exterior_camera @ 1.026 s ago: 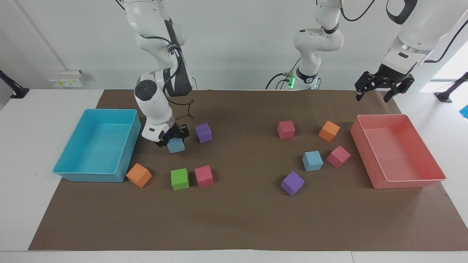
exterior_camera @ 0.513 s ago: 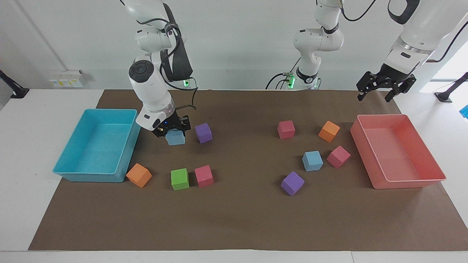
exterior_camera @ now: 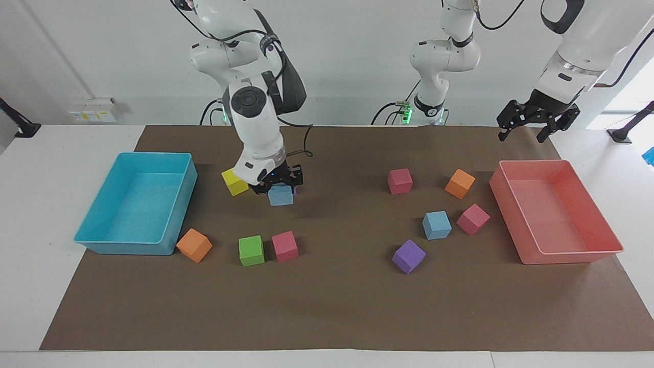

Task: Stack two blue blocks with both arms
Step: 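Lift the light-blue cube and carry it toward the table center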

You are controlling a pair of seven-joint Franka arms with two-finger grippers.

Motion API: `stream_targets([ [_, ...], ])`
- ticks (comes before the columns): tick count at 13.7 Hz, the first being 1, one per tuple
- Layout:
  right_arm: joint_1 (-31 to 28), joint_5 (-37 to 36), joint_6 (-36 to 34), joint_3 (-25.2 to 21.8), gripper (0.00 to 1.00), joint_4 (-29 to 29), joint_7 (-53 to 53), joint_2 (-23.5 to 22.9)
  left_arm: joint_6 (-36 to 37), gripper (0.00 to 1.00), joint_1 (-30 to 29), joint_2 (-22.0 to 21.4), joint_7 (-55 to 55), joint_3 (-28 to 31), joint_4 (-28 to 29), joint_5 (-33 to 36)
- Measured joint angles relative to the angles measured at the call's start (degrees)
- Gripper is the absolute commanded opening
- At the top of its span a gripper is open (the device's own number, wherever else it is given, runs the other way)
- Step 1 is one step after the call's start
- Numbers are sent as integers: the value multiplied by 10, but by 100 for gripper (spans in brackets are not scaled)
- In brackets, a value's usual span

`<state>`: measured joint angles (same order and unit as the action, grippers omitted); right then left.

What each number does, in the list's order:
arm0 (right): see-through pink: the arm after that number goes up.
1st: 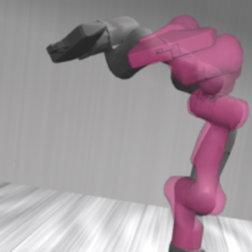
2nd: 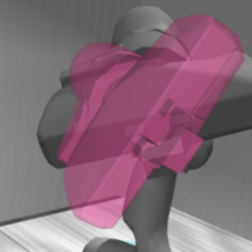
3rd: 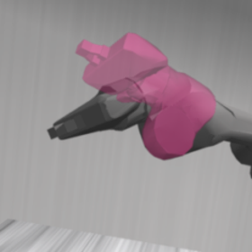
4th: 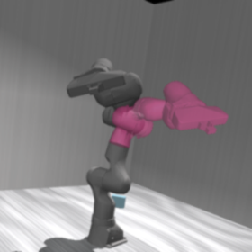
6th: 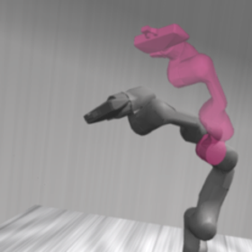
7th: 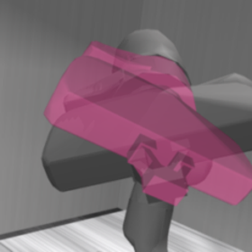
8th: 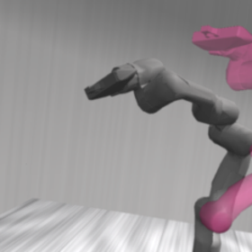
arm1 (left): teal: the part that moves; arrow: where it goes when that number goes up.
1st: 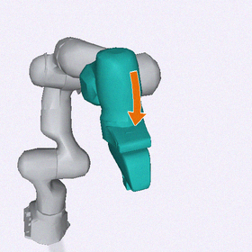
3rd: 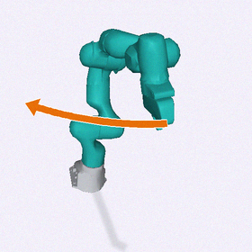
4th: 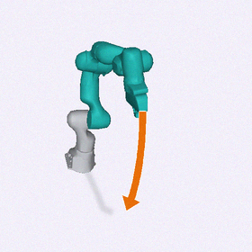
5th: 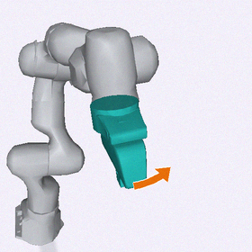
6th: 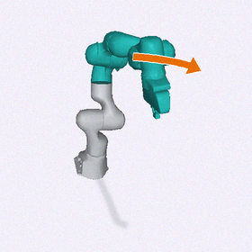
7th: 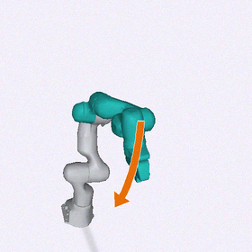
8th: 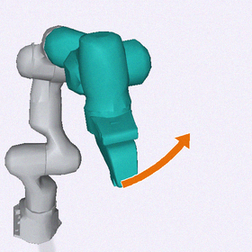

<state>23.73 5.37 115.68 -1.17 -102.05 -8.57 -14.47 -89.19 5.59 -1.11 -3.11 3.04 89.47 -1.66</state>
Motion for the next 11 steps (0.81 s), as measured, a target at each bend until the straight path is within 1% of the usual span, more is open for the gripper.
stream_targets([
  [4,51,0,1,0,0,69,-62,-78,-2,100,0,-1,0,0,7,0],
  [6,74,0,16,0,0,100,-85,-119,-12,100,0,-3,0,0,16,0],
  [8,86,0,34,0,0,112,-92,-143,-16,100,0,-4,0,-1,20,0],
  [11,102,0,66,0,0,115,-105,-167,-19,100,0,-6,0,-1,22,0],
])
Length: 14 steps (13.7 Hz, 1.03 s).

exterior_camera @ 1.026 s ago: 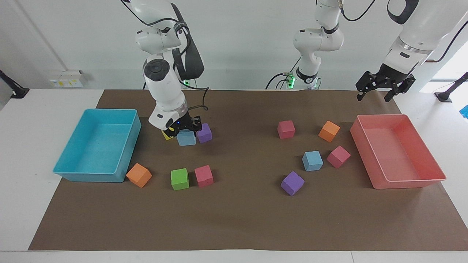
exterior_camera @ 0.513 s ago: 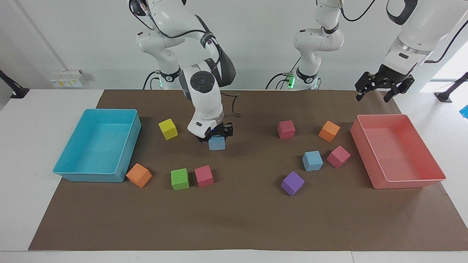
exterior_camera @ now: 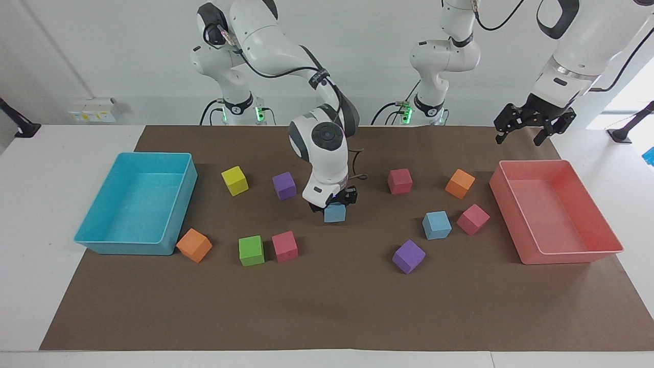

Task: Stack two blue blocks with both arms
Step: 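Lift the light-blue cube and carry it toward the table center, then set the blue cube at center while the left gripper reaches out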

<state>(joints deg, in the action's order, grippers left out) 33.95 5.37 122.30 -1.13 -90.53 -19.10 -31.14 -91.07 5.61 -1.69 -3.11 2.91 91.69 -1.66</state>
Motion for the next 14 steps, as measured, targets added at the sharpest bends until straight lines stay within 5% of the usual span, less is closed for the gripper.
stream_targets([
  [10,27,0,48,0,0,2,-11,-29,-9,100,1,-1,0,-7,2,0],
  [11,30,0,48,0,50,2,-16,-31,-10,100,2,-1,0,-9,3,0],
  [13,34,0,48,0,93,2,-27,-33,-14,100,2,-1,0,-10,9,0],
  [14,34,0,48,-1,100,2,-29,-33,-15,100,3,-1,0,-11,11,0],
])
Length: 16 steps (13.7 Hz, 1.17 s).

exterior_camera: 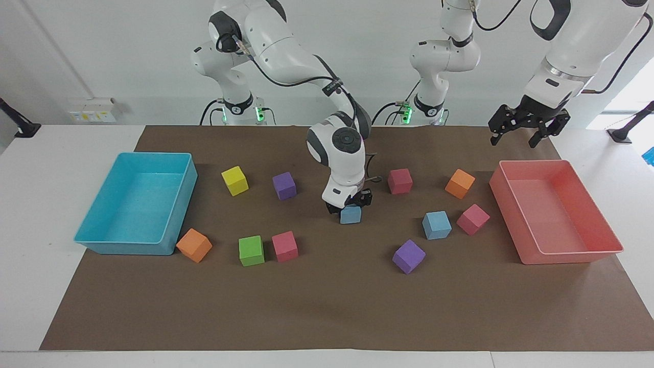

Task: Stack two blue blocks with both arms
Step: 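Set the blue cube at center while the left gripper reaches out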

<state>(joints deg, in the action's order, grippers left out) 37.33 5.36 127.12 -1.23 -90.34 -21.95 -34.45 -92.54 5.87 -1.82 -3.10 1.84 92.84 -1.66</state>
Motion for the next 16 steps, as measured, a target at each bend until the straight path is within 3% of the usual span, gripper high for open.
stream_targets([
  [4,-3,0,1,-3,100,1,-1,0,-26,100,6,0,12,0,17,0],
  [10,-19,1,1,-5,100,5,-1,38,-165,100,31,10,59,-2,112,0],
  [14,-51,3,-1,-6,100,1,-1,71,-241,100,45,47,65,-2,143,0],
  [16,-72,51,-3,-6,100,-10,-1,95,-276,100,56,76,83,-2,148,0],
])
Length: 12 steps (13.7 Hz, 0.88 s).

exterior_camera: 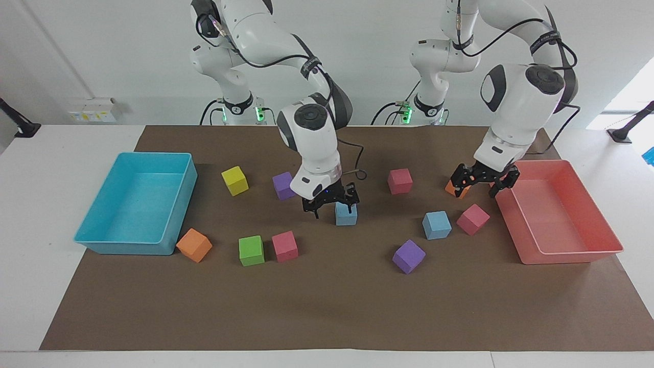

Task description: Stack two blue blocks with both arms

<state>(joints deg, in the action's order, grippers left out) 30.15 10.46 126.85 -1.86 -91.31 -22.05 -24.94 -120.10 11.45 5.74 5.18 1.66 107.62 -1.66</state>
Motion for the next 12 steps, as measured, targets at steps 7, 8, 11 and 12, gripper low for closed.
stream_targets([
  [7,-60,207,-5,0,100,-28,66,34,-141,100,38,91,63,2,39,0],
  [8,-65,229,-5,0,84,-35,80,34,-141,100,38,91,63,4,39,0],
  [11,-84,310,-5,-1,12,-62,170,34,-147,100,38,92,64,5,45,0],
  [12,-92,339,-5,-1,5,-75,201,33,-157,100,39,96,64,4,51,0],
])
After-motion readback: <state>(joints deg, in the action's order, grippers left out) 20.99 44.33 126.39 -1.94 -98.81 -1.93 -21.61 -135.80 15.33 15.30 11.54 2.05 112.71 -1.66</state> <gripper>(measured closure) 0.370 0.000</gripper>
